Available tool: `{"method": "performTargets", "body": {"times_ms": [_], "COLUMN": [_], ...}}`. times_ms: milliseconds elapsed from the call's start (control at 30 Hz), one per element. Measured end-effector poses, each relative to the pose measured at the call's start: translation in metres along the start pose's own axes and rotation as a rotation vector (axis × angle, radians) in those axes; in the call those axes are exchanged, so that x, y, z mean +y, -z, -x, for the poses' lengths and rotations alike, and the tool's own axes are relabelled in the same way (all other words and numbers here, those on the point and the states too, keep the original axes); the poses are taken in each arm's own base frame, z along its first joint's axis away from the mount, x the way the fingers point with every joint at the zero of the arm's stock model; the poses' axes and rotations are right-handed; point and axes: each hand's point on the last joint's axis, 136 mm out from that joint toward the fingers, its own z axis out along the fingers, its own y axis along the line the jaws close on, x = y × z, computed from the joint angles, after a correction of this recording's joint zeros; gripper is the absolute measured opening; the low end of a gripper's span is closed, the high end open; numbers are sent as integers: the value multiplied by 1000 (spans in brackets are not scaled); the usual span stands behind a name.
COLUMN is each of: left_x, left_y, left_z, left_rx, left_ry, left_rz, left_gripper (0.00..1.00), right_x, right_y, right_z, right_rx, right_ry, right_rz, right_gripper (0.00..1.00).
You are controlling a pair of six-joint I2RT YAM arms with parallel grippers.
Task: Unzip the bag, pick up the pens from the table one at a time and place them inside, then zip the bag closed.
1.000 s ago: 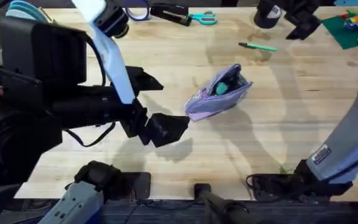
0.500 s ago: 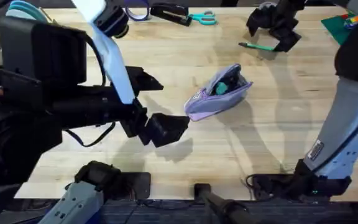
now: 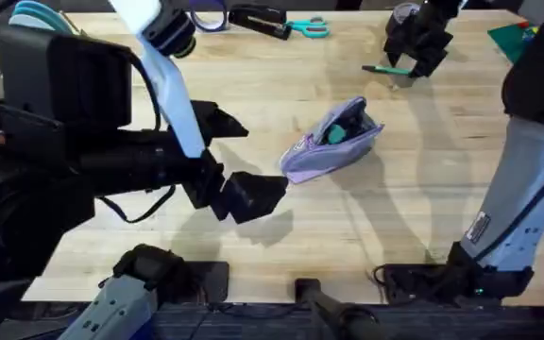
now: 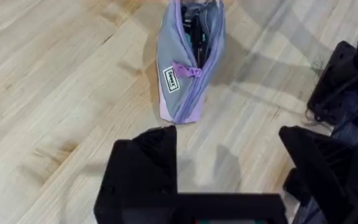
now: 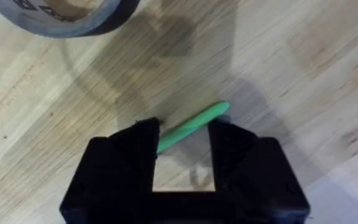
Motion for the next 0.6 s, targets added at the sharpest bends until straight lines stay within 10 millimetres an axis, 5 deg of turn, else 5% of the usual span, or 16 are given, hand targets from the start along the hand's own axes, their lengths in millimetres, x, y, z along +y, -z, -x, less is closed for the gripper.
{"method": "performTargets", "body": {"times_ms": [233,433,600], "left_x": [0,0,0], "left_y": [0,0,0], "left_z": [0,0,0], "left_rx": [0,-1,-1], "left_ry": [0,-1,-1], "left_rz": [0,0,0], "left_gripper": [993,993,993], "right_x": [0,-1,-1], "right_y": [0,0,0], "right_z": [0,2,3], "right_rx": [-5,-12,-16], "right_ry": [3,2,2], "right_rz": [-5,-12,-14], "right_gripper": [293,51,36]}}
